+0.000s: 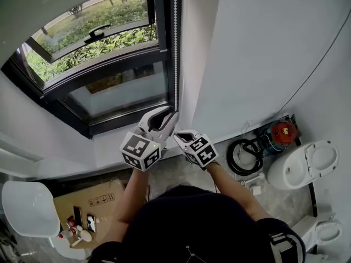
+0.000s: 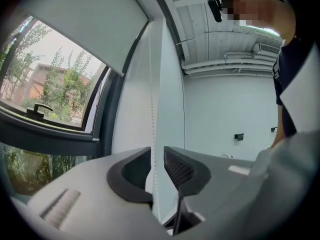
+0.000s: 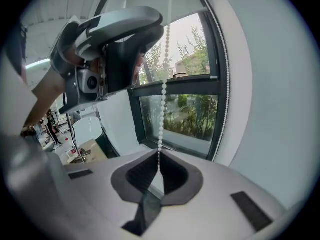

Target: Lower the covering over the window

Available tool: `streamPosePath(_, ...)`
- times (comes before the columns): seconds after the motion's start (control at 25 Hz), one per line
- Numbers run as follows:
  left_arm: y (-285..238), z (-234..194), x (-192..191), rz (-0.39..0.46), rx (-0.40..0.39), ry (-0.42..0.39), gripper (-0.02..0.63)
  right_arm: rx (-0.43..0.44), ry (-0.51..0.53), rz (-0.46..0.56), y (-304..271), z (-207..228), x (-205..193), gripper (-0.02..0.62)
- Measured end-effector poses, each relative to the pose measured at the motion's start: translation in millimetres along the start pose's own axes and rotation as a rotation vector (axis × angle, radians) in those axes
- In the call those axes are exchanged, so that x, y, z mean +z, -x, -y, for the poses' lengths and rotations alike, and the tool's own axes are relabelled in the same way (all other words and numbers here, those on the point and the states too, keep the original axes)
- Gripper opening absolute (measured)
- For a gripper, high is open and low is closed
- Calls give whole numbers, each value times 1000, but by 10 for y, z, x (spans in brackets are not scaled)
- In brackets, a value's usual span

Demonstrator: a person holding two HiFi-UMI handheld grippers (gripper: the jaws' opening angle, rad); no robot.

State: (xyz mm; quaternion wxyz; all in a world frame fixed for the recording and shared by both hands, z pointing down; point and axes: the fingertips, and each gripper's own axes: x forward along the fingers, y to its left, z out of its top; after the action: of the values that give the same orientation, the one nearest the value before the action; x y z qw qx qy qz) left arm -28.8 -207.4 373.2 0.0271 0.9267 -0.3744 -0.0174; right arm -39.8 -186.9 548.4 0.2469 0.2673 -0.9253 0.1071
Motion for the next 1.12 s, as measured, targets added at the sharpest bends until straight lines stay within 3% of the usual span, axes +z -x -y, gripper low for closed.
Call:
streamPosePath(0.24,-92,3,194,16,11,-45,84,7,4,2,11,-34,-8,20)
streamPosePath(0.48,-171,23,231,2,0,-40,80,10,14,3,25,-71,-4,20)
streamPosePath(0.56,-160,18,212,7,11,-33,14,10,14,3,28,-81,-9,20)
streamPosePath(0.68,-148,17,210,27,11,-11,11,9,11,3,30,-59,-18,20)
streamPosePath(0.88,-142,114,33,-42,4,-35,11,8,18,-43,-4,-79,-173,20)
streamPosePath(1.12,-111,78,-270,-98,15,27,11,41,-3,-128,-70,-84,-449,21)
